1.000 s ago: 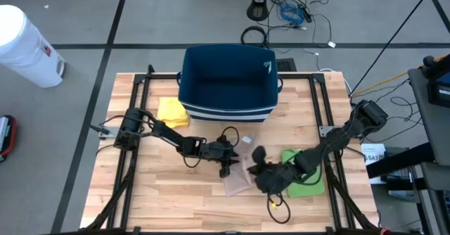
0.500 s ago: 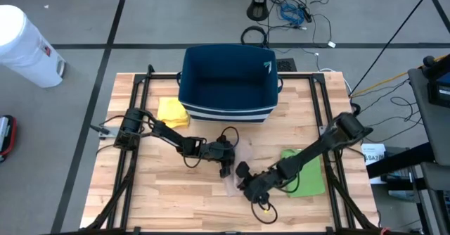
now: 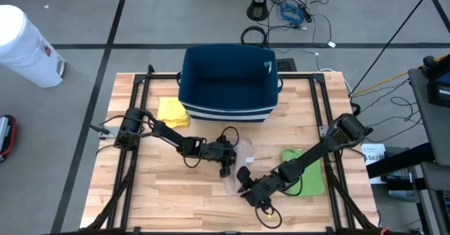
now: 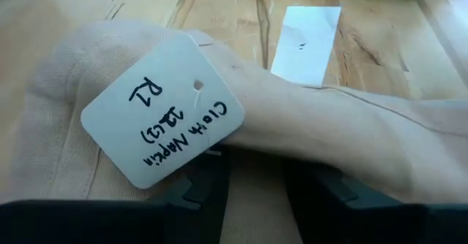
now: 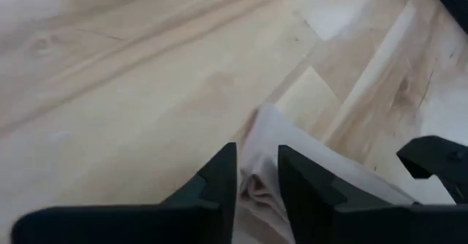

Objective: Fold towel
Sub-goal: Fold the light pink towel

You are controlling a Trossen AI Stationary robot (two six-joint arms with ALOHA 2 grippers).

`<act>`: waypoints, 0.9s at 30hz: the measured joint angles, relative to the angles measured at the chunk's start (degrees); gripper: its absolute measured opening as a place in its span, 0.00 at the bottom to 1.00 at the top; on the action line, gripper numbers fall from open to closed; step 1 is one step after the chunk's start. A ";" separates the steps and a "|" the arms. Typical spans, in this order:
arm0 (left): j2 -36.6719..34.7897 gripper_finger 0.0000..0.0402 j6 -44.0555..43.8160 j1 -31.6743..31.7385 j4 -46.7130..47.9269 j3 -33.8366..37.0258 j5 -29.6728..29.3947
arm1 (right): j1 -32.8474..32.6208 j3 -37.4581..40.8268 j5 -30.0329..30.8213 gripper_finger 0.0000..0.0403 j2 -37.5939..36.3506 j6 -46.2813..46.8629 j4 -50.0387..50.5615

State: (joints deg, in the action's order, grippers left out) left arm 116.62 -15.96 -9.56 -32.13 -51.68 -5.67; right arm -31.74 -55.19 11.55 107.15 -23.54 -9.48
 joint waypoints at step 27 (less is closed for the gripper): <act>0.00 0.34 -0.08 -0.20 0.34 0.00 -0.11 | -0.39 1.10 13.54 0.25 -3.26 21.50 13.66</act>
State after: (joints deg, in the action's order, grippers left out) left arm 116.62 -16.03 -9.76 -31.79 -51.68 -5.78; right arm -32.13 -54.08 25.09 103.89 -2.04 4.18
